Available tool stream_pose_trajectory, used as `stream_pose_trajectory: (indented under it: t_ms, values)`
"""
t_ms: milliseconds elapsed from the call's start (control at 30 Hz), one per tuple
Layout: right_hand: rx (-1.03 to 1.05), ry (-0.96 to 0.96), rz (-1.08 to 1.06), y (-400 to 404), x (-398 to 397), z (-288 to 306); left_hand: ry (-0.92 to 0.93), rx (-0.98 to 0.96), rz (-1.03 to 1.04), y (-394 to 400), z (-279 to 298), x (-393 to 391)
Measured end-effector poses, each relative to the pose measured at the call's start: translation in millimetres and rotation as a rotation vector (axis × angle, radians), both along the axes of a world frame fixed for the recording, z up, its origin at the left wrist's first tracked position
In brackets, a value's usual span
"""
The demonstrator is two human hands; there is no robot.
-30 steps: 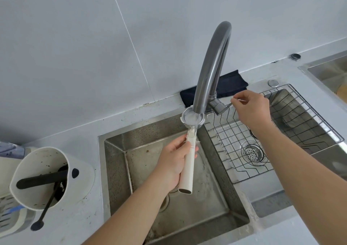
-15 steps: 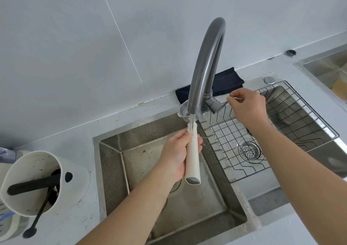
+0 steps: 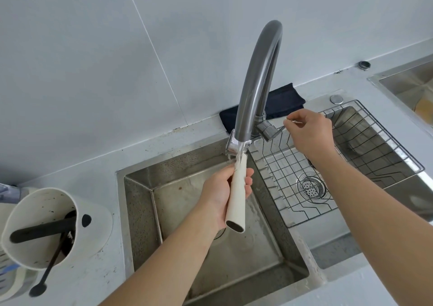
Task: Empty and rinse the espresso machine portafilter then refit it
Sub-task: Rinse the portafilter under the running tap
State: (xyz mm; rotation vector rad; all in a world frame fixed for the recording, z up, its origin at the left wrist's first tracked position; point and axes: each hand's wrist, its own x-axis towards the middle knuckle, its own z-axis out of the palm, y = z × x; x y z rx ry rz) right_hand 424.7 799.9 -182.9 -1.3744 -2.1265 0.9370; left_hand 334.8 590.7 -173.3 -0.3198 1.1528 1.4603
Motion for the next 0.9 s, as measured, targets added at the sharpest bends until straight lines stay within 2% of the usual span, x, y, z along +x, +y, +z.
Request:
stream_pose_trajectory:
  t_ms: [300,900]
  values:
    - [-0.016,0.012,-0.003,-0.4,0.3,-0.6,-0.034,0.020,0.003,-22.1,1.4,4.8]
    - [-0.001,0.002,-0.003,0.0,-0.1,-2.4,0.087,0.080,-0.259,-68.2,6.1,-3.2]
